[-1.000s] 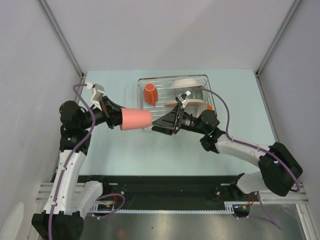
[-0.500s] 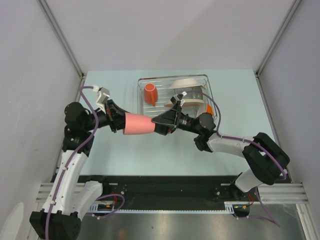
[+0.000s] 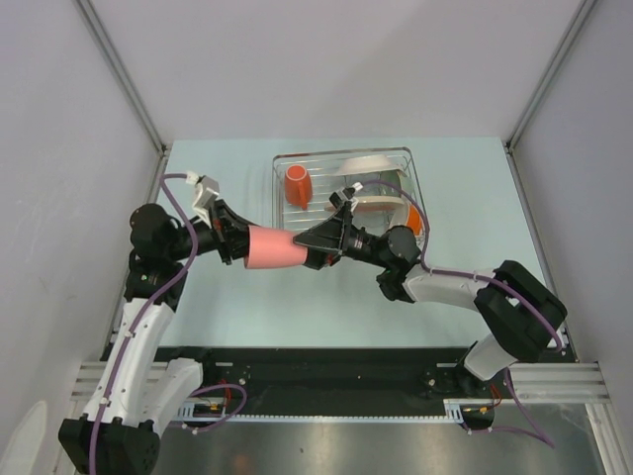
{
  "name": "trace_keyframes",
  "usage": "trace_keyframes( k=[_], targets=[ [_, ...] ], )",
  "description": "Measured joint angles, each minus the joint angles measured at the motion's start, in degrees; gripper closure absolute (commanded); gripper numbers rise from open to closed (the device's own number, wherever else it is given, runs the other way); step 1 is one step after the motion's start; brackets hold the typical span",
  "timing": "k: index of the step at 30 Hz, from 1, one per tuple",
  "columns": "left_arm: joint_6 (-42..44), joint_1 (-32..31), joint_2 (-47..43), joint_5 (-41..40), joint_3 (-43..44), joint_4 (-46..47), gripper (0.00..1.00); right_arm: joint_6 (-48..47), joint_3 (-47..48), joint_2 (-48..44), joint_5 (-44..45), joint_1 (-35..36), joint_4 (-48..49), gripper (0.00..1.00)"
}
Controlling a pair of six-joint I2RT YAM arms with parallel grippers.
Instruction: Load the mixed dishes into the dish rack
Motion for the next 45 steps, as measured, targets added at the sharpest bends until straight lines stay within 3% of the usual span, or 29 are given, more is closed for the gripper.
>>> trace_keyframes(
  k=[6, 19, 21, 24, 25, 27, 28, 30, 31, 33, 36, 37, 38, 45],
  targets=[
    [0.83, -0.5, -0.04, -0.52, -0.96, -0.15, 1.0, -0.79, 1.55, 0.72, 0.48, 0.17, -0.11, 0.16],
    [1.75, -0.76, 0.09, -0.52, -1.03, -0.15, 1.0, -0.57, 5.25, 4.17, 0.57, 2.08, -1.16, 0.23],
    [1.92, -0.81, 0.13, -0.52, -1.05, -0.17, 1.0, -1.01, 5.46, 4.17, 0.44, 2.19, -1.73, 0.31],
    [2.36, -0.81, 0.15, -0.55, -1.05, -0.28, 1.0, -1.75, 5.53, 4.17, 0.13, 2.19, -2.25, 0.62],
    [2.47, -0.81, 0.15, -0.55, -1.07, -0.39, 0.99, -2.03, 5.53, 4.17, -0.02, 2.19, -2.34, 0.78],
    [3.19, -0.81, 0.2, -0.68, -1.11, -0.79, 0.98, -2.12, 5.57, 4.17, -0.04, 2.19, -2.54, 0.89],
    [3.41, -0.81, 0.17, -0.98, -1.11, -1.01, 0.87, -2.12, 5.57, 4.17, -0.07, 2.16, -2.67, 1.0],
    [3.67, -0.79, 0.17, -1.42, -1.11, -1.33, 0.78, -2.25, 5.57, 4.15, -0.07, 2.08, -2.99, 1.0],
    [4.13, -0.74, 0.17, -2.03, -1.11, -1.7, 0.65, -2.45, 5.62, 4.13, -0.09, 1.88, -3.32, 1.0],
    [5.25, -0.5, 0.2, -3.34, -1.11, -2.62, 0.59, -3.74, 5.81, 3.67, -0.35, 1.6, -5.4, 1.0],
    [7.02, 0.66, 0.44, -6.1, -1.09, -5.25, 0.31, -8.07, 5.95, 0.76, -1.29, 0.39, -13.84, 1.0],
    [7.5, 1.16, 0.55, -6.97, -0.96, -6.32, 0.11, -10.36, 5.95, -0.96, -1.88, -0.33, -17.64, 1.0],
    [8.0, 1.62, 0.7, -7.48, -0.66, -7.15, 0.01, -12.17, 5.95, -2.36, -2.05, -1.05, -20.44, 1.0],
    [11.98, 6.4, 1.09, -10.54, 3.41, -13.22, 0.0, -32.46, 11.06, -13.07, 0.42, -8.81, -52.28, 1.0]
  ],
)
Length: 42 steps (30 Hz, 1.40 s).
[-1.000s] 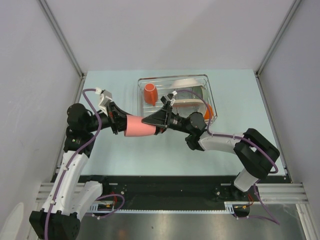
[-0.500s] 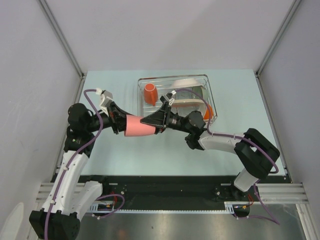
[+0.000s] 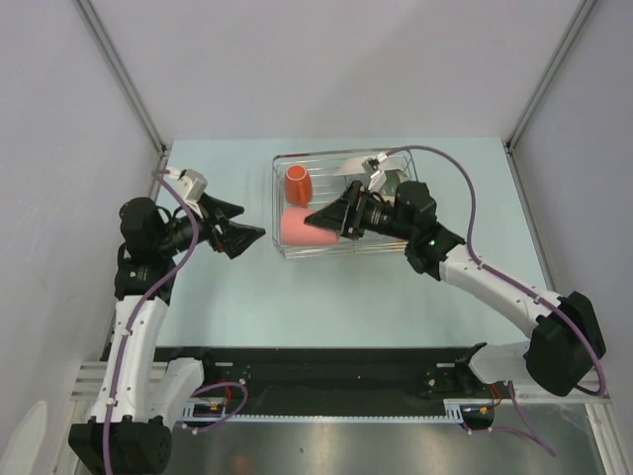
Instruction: Load the mixed dishes into the dish rack
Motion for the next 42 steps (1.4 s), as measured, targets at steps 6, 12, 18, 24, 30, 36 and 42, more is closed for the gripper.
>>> trace_keyframes(
  k=[6, 12, 18, 24, 30, 36, 42],
  targets=[
    [3.67, 5.51, 3.02, -2.93, 0.76, -6.49, 0.0, -19.67, 14.36, 1.57, 12.85, 0.81, -28.81, 1.0],
    [11.65, 5.99, 14.71, -10.88, 3.32, -16.87, 0.0, -34.18, 34.99, 14.91, 32.37, 8.98, -48.65, 1.0],
    [16.55, 6.16, 19.93, -19.65, 2.99, -22.62, 0.0, -43.69, 57.27, 32.15, 46.88, 14.45, -62.34, 1.0],
    [17.57, 6.19, 19.15, -23.26, 1.57, -21.55, 0.0, -48.5, 68.37, 43.1, 54.45, 14.49, -69.68, 1.0],
    [18.91, 6.19, 18.62, -25.38, -1.01, -19.65, 0.0, -50.21, 71.8, 49.7, 56.63, 13.6, -71.69, 1.0],
    [21.03, 6.19, 17.73, -26.86, -2.89, -19.54, 0.0, -50.62, 74.71, 54.01, 55.91, 12.46, -72.19, 1.0],
    [22.36, 6.19, 16.41, -27.43, -3.28, -19.04, 0.0, -50.77, 78.86, 58.6, 54.25, 11.43, -71.91, 1.0]
  ],
)
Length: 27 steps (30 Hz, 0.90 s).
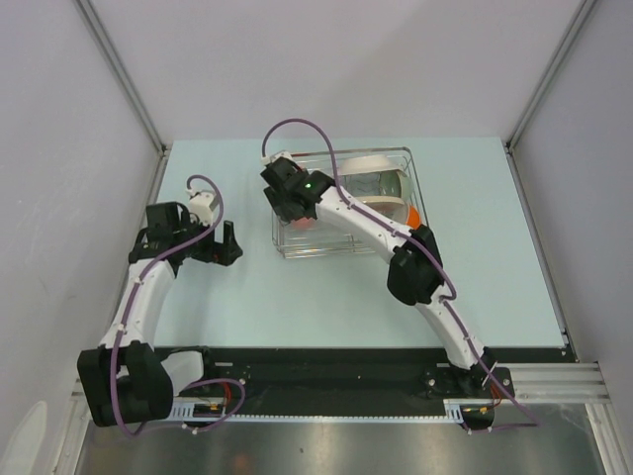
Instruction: Load the mixed dishes into the dish rack
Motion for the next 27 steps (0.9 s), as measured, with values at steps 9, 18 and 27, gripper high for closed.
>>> trace_keyframes(
  k=[9, 18, 27],
  targets=[
    [0.57, 0.0, -2.75, -0.24, -3.74, 2.73, 0.0, -0.46, 1.05, 4.59, -1.36, -0.33, 1.2, 1.0],
    [0.66, 0.0, -2.73, -0.13, -3.74, 2.99, 0.0, -0.59, 1.11, 4.81, -2.45, -0.22, 2.12, 0.26],
    [0.81, 0.0, -2.73, 0.13, -3.74, 2.95, 0.0, -1.4, 1.11, 5.38, -3.06, -0.11, 2.56, 0.0]
  ],
)
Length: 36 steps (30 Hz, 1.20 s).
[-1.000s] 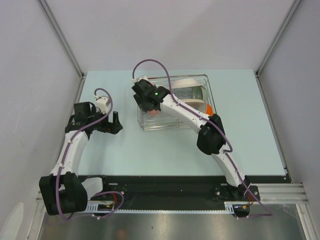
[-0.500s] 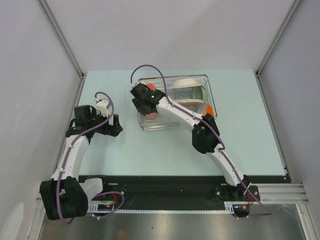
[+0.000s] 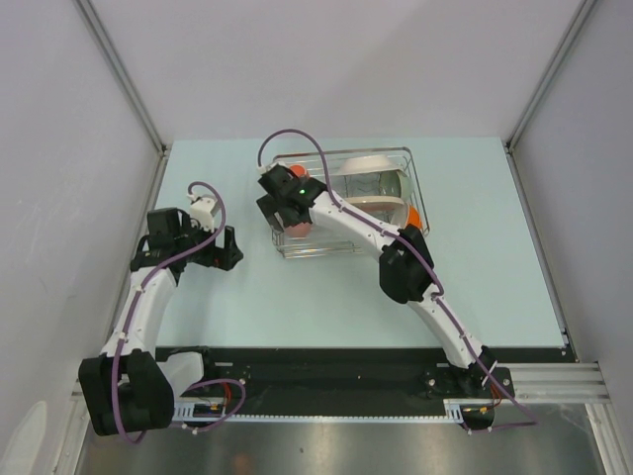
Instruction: Load the mixed dishes into the dish rack
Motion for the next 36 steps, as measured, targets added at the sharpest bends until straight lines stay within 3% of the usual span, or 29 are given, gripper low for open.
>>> trace_keyframes(
  k=[20, 29, 36],
  targets=[
    [0.87, 0.0, -0.02, 1.46, -0.2, -0.2, 0.0, -2.78, 2.56, -0.61, 2.49, -0.11, 0.79, 0.0],
    [1.2, 0.0, 0.74, 2.6, -0.2, 0.02, 0.0, -0.2, -11.21, -15.13, 2.23, 0.83, 1.53, 0.0],
    [1.27, 0.0, 0.7, 3.15, -0.2, 0.0, 0.0, 2.8, -11.45, -15.34, 0.66, 1.73, 2.51, 0.0]
  ],
)
